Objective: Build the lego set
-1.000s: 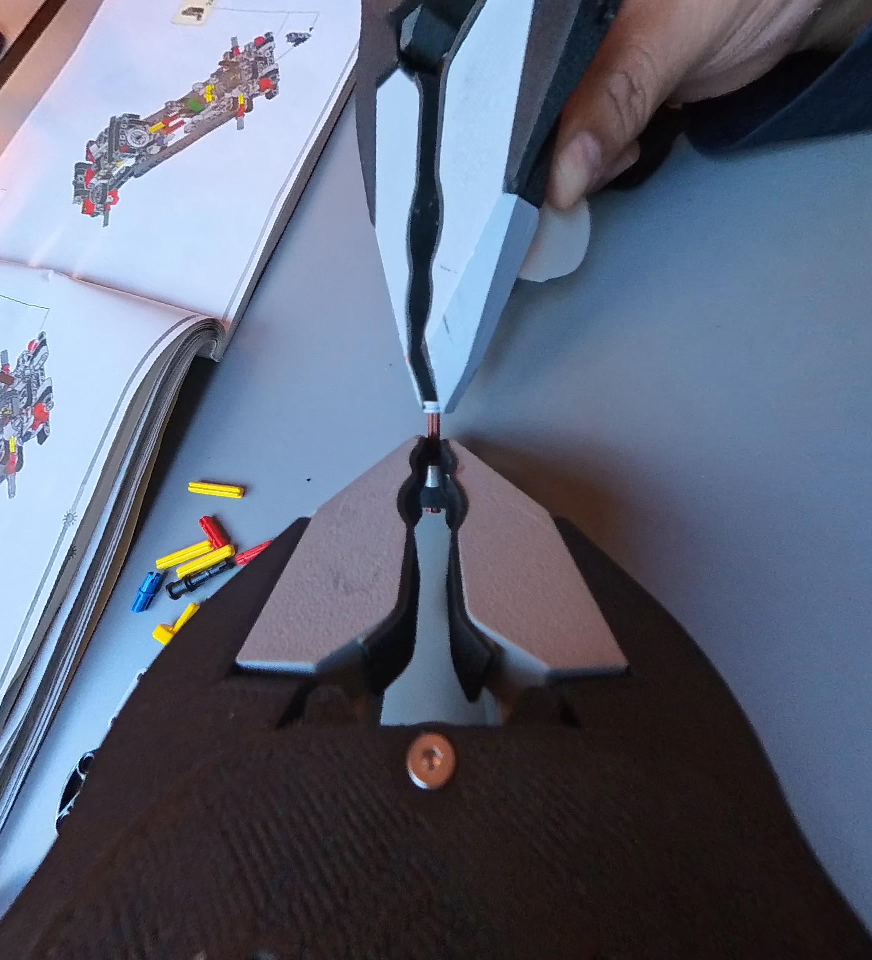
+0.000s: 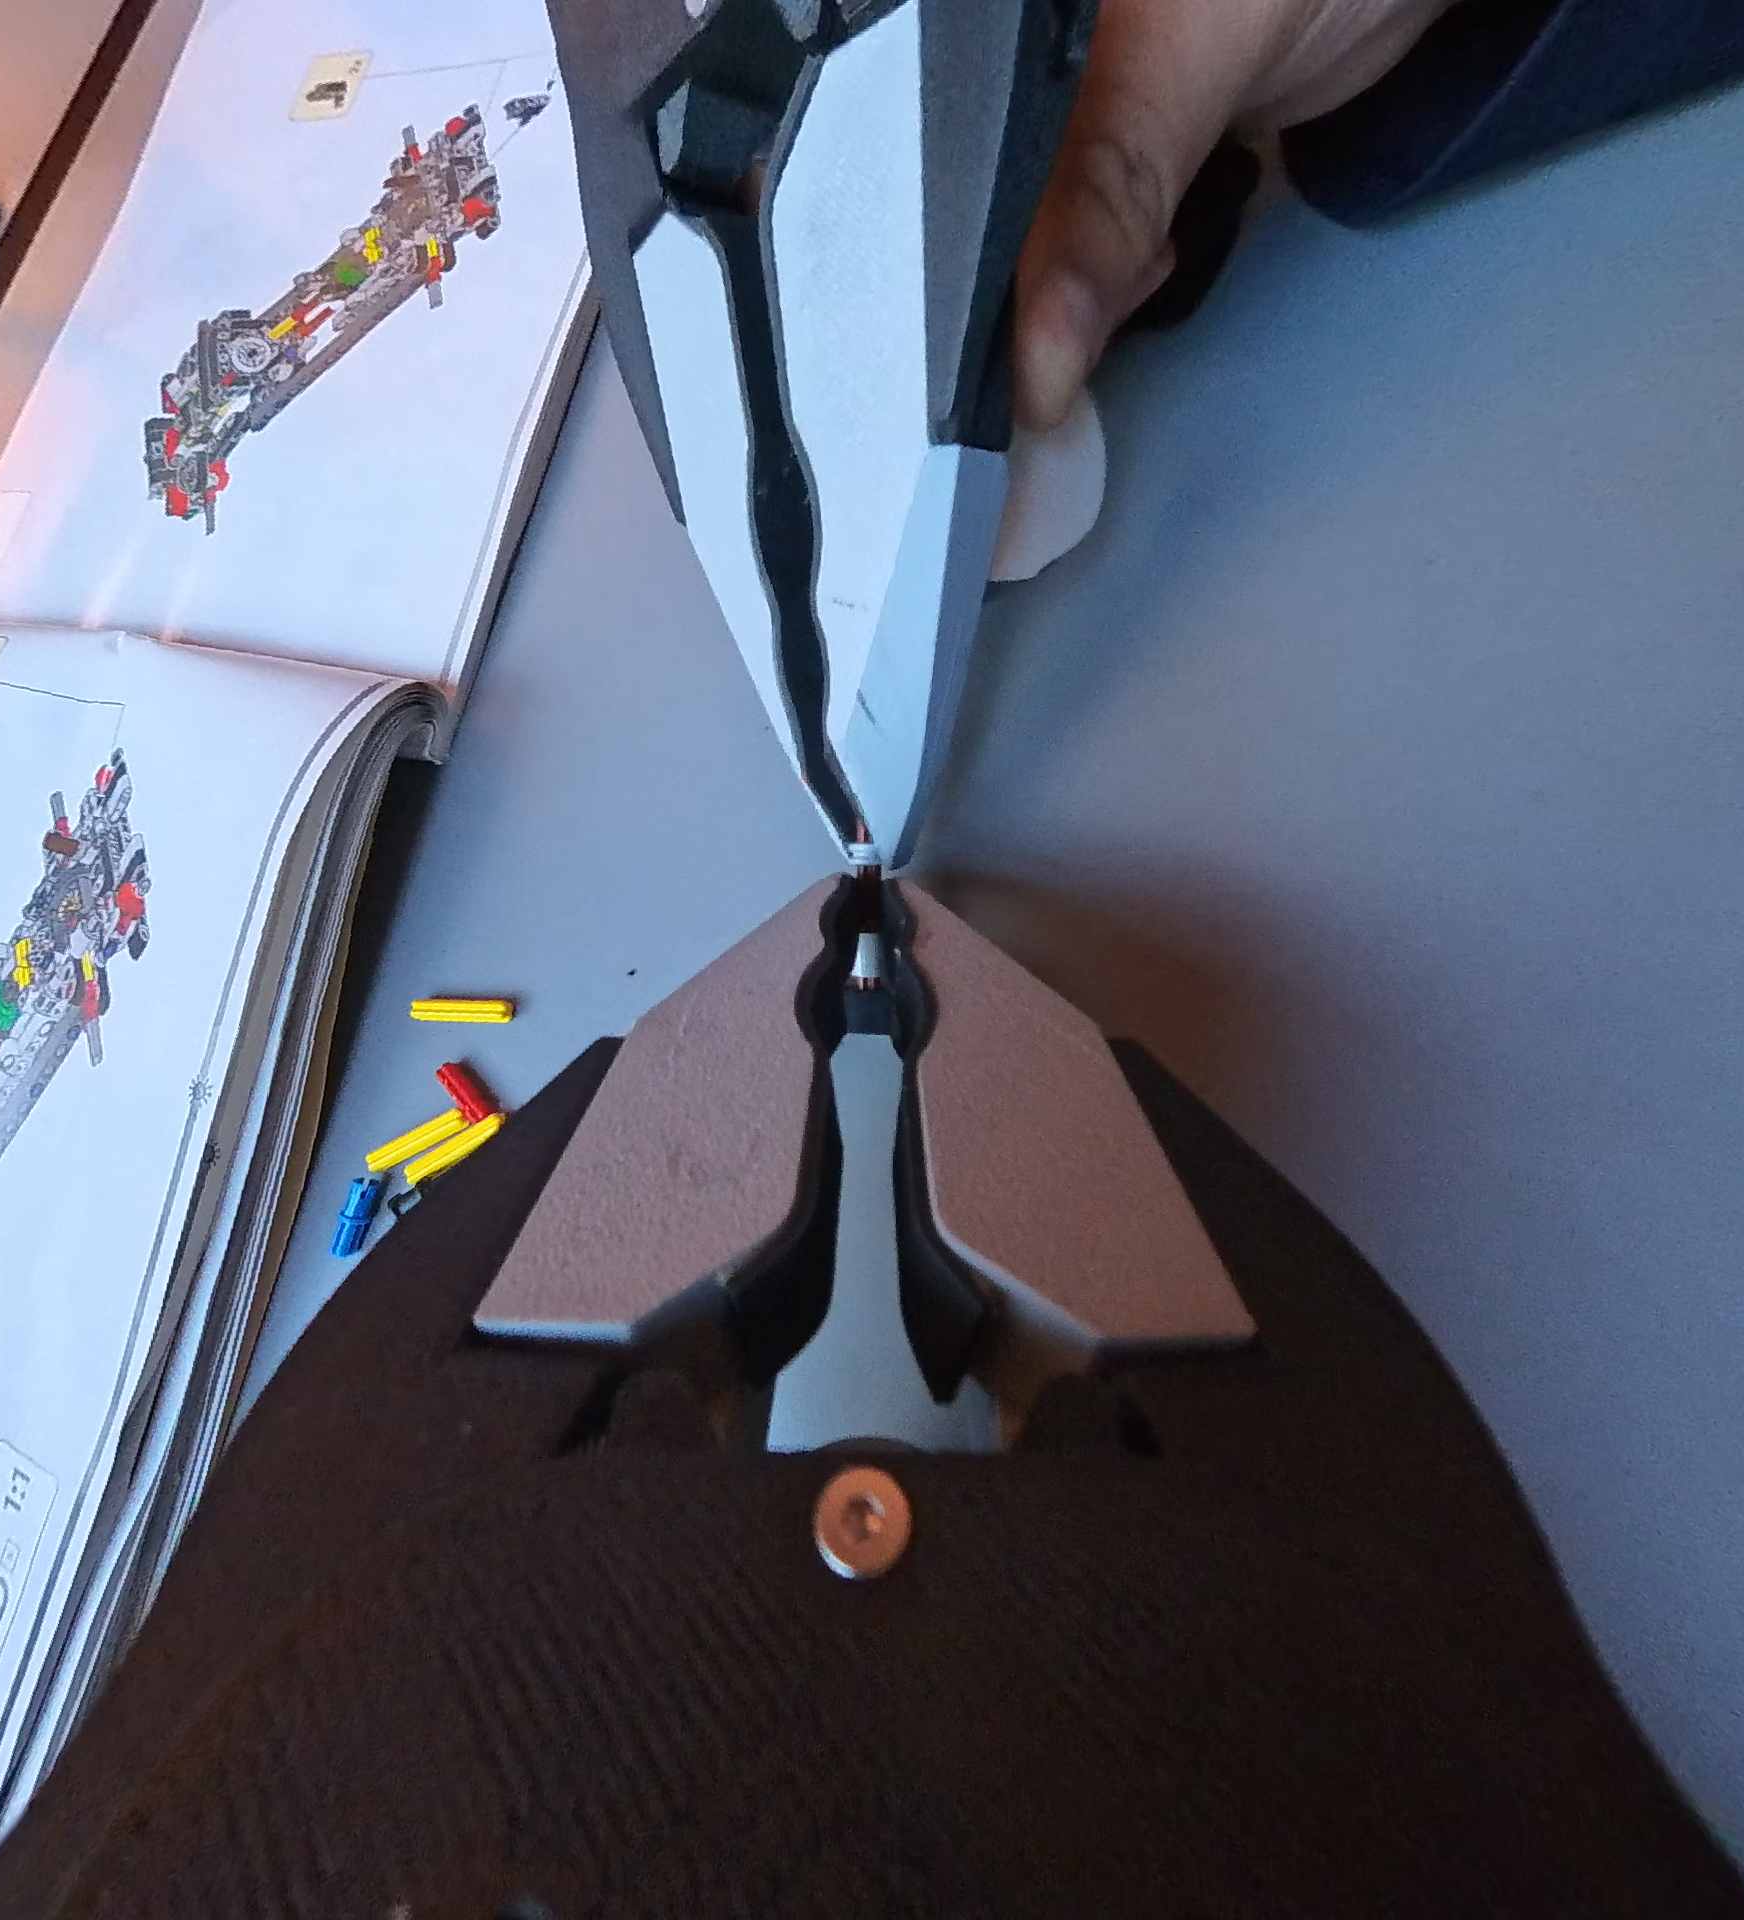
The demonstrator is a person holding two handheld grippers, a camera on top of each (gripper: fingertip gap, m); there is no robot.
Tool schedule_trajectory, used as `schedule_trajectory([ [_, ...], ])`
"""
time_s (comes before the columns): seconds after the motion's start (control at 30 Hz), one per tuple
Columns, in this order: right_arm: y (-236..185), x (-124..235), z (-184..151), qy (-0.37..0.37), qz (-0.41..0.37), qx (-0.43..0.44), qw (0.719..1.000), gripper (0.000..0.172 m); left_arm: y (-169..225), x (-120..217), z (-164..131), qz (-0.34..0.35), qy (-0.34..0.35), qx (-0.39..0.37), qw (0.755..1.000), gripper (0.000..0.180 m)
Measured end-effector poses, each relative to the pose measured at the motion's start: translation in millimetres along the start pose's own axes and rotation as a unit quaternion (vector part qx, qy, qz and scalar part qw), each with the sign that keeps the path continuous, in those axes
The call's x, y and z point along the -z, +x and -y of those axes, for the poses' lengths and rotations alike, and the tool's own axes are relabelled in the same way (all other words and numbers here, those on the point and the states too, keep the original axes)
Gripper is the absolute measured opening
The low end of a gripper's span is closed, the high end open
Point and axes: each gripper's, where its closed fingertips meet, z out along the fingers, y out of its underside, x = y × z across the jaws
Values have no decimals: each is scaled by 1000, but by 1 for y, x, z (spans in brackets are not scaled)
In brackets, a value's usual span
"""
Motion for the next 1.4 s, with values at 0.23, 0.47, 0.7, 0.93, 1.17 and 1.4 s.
schedule_trajectory([
  [0.23, 0, 2, 3, 12, 9, -13, 1000, 3, -2, 0, 1, 2, 11, 9, 1000, 1],
  [0.47, -5, 10, 12, 49, 35, -13, 998, 3, -5, 6, 10, 17, 37, -3, 999, 2],
  [0.7, -2, 9, 11, 49, 2, 11, 999, 3, -6, 4, 8, 20, 40, -2, 999, 2],
  [0.93, 1, 17, 13, 66, -45, 43, 996, 0, -16, 6, 8, 48, 45, -11, 998, 2],
  [1.17, -1, 25, 24, 97, -86, 95, 987, 0, -22, 12, 17, 74, 71, -21, 994, 2],
  [1.4, -2, 32, 31, 126, -92, 109, 982, 0, -23, 14, 24, 79, 94, -17, 992, 2],
])
